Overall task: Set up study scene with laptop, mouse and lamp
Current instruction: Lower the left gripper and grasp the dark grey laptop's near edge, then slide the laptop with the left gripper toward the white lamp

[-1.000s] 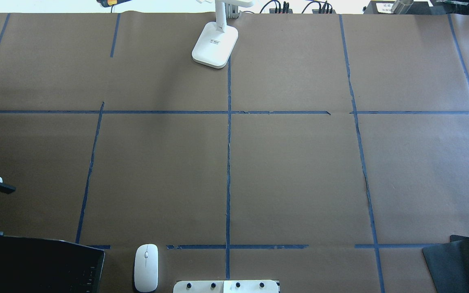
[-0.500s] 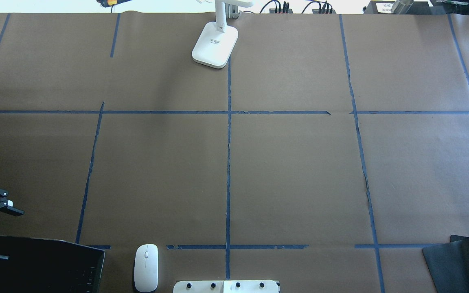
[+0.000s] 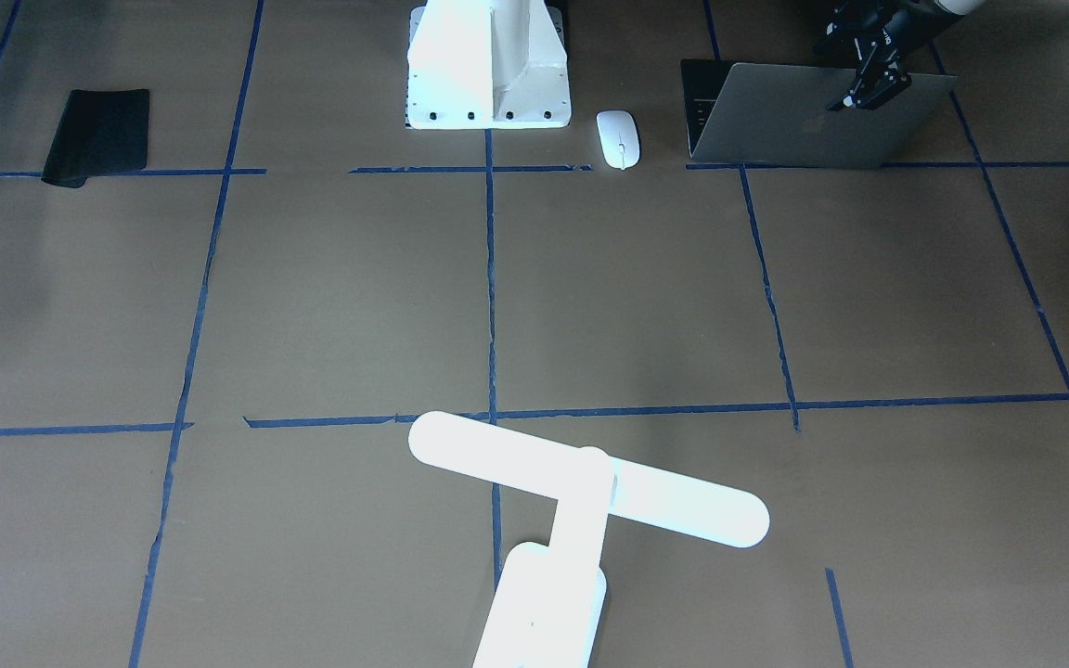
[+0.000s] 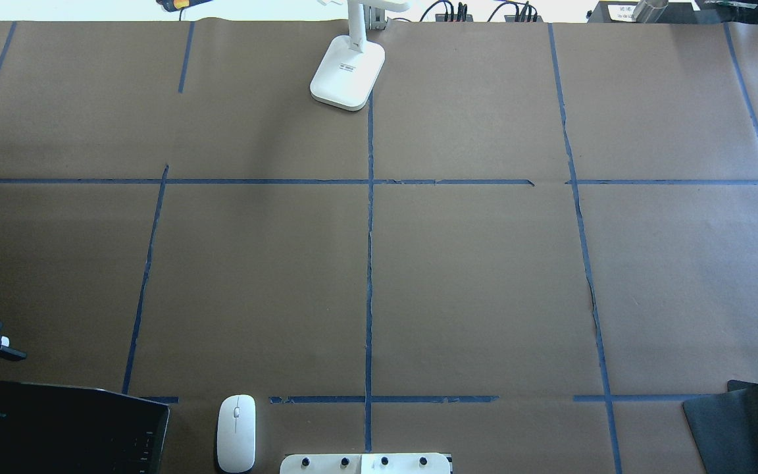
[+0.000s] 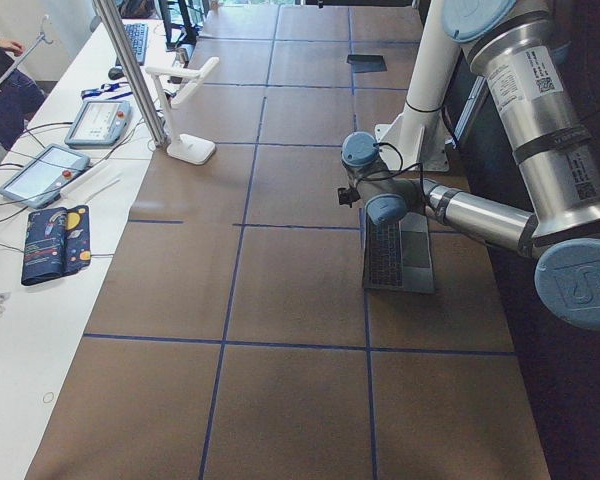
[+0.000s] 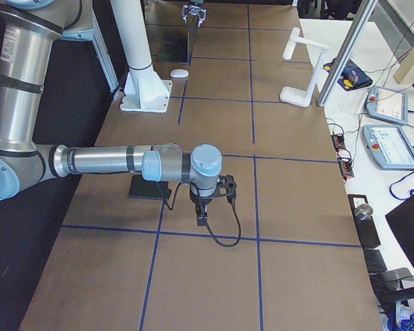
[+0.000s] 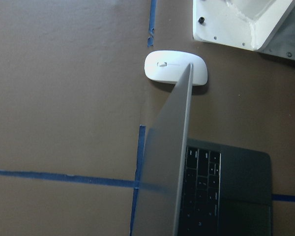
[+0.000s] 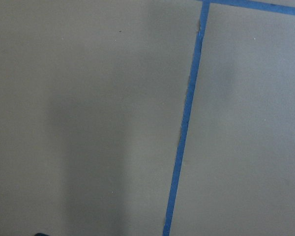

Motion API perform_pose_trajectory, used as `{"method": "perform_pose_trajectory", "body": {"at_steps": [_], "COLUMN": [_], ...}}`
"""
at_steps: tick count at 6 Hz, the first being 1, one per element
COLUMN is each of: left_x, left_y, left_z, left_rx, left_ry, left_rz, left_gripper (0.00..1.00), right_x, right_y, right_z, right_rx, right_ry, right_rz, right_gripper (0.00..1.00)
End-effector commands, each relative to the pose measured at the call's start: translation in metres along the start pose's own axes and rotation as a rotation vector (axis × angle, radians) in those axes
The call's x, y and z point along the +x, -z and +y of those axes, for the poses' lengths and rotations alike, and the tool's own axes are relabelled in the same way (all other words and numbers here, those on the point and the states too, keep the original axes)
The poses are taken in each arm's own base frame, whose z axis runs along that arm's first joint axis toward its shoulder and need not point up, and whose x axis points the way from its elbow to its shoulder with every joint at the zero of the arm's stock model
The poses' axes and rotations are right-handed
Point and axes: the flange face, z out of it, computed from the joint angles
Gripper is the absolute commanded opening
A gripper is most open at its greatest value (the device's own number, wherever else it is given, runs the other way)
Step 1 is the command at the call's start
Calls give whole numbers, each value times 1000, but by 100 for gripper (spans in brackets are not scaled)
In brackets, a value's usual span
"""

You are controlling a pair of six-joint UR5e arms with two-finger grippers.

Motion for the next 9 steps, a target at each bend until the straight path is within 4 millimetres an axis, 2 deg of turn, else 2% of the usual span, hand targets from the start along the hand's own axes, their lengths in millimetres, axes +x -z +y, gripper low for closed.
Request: {"method": "perform_pose_trajectory", "body": {"at_steps": [1,4,5,6,7,9], "left_x": [-4,-30,-42,-64,-92,-161], "left_y": [6,52,64,75,86,95], "left_z": [6,18,17,2,-32,-142], "left_rx": [-1,20,20,-1,-18,0], "left_ry": [17,-80,-88,-146,-193,-225], "left_rz": [-21,-156,-164,-191,-212,-234], "left_gripper": [1,0,0,0,0,0], "right_x": [0,-1,-1,-1,-1,-1], "right_y": [0,1,1,1,0,0], "right_z": [0,0,0,0,0,0], "right_rx": [0,2,2,3,1,1], "right_ry": [3,4,4,5,5,5], "right_rz": [0,0,0,0,-2,-2], "right_gripper": [100,100,100,100,100,100]}}
